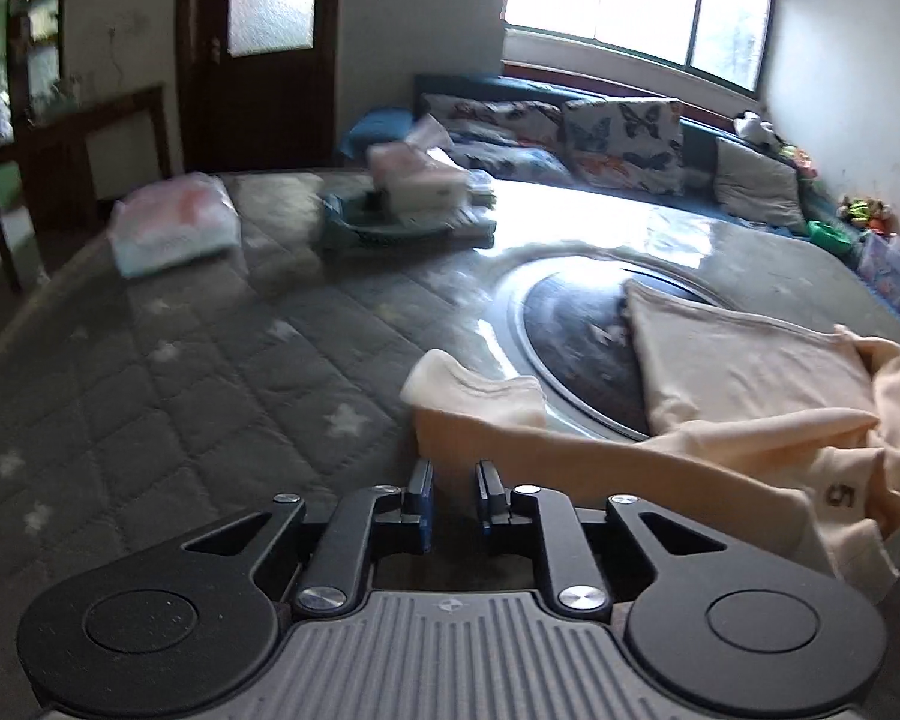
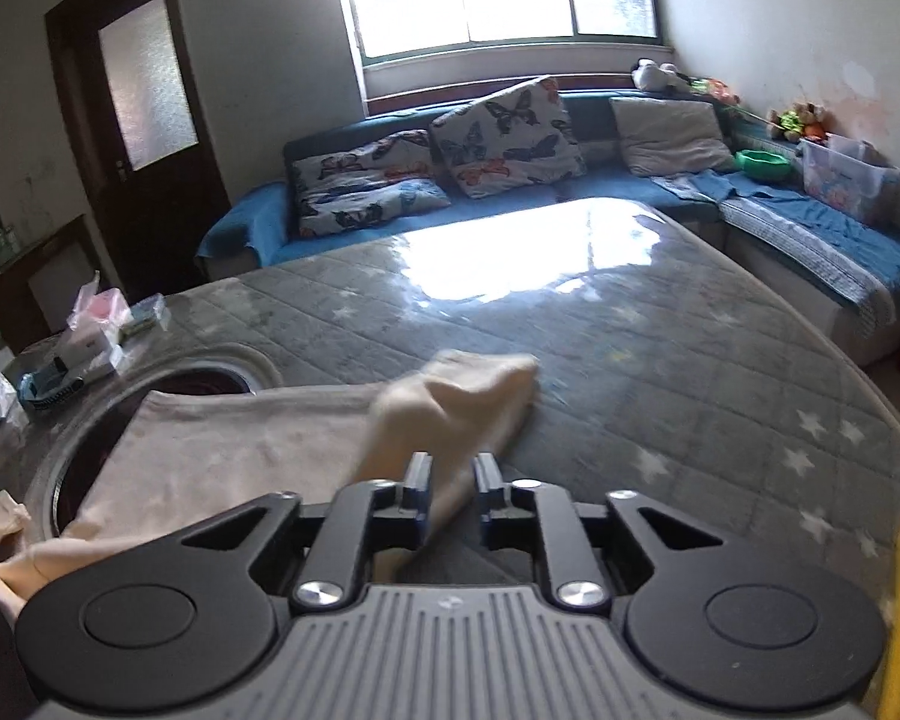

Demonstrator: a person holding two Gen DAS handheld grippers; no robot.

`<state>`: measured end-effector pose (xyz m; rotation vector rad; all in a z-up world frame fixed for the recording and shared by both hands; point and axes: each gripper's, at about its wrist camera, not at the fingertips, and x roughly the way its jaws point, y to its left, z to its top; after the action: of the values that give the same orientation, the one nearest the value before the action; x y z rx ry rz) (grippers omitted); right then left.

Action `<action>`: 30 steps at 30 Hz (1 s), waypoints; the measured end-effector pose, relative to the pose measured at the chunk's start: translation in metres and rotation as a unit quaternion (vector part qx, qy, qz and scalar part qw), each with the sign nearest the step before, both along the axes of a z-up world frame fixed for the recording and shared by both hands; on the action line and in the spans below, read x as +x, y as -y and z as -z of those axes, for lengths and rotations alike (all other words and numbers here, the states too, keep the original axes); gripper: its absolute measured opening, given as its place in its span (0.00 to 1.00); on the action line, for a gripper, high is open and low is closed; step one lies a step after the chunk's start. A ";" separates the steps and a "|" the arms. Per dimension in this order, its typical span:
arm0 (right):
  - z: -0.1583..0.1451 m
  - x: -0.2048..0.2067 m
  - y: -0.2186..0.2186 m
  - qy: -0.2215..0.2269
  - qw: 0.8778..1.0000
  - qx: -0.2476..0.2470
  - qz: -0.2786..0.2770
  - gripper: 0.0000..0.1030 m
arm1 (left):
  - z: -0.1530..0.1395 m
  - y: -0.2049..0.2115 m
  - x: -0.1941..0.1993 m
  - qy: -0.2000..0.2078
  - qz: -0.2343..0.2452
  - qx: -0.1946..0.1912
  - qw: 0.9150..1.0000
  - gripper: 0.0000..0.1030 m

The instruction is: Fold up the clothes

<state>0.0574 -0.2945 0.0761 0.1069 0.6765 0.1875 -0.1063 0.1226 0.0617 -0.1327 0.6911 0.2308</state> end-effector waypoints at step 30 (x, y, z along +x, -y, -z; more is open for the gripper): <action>0.028 -0.007 0.032 -0.023 0.989 -0.101 0.105 0.06 | 0.009 0.183 0.036 -0.011 0.343 0.000 0.939 0.48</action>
<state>0.0503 -0.3261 0.0480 -0.0127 0.7214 -0.0868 -0.0706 -0.0607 0.0529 0.1147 0.7217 -0.4388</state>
